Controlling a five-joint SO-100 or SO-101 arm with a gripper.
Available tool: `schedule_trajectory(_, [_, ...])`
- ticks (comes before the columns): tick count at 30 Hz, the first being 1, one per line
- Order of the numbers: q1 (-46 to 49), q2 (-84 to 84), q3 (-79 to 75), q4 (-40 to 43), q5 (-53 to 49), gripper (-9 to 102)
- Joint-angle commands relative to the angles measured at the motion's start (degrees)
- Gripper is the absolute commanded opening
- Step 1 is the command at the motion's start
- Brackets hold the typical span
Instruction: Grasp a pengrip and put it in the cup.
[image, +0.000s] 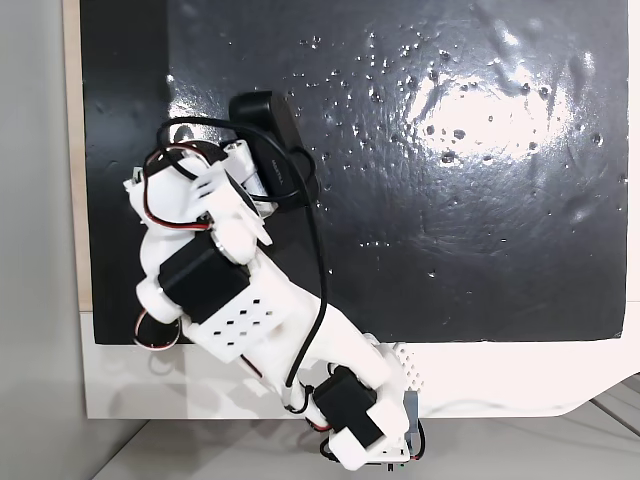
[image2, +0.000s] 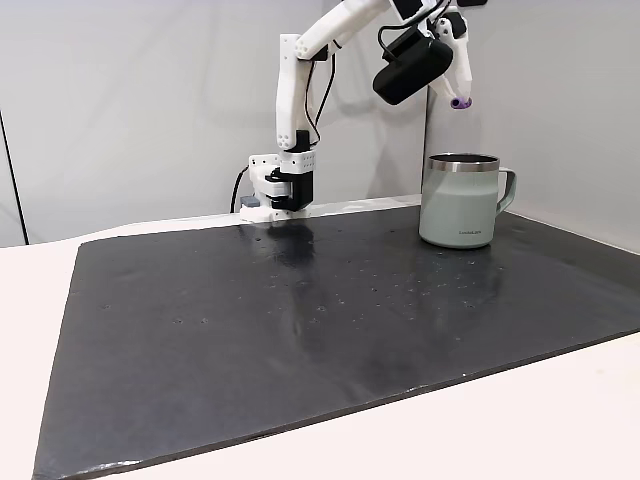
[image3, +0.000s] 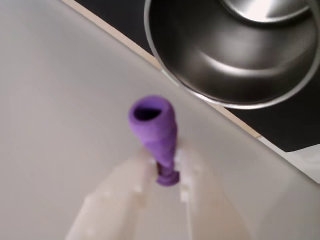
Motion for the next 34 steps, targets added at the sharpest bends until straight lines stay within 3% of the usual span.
schedule_trajectory(1, [-0.2,1.3,-0.4,-0.2,-1.1,0])
schedule_trajectory(5, [0.6,1.1,-0.4,0.1,-1.0,6])
schedule_trajectory(9, [0.8,1.1,-0.4,0.2,-0.6,23])
schedule_trajectory(12, [0.5,1.1,-0.4,0.3,-0.4,29])
schedule_trajectory(34, [1.1,0.7,-0.8,0.4,-0.4,31])
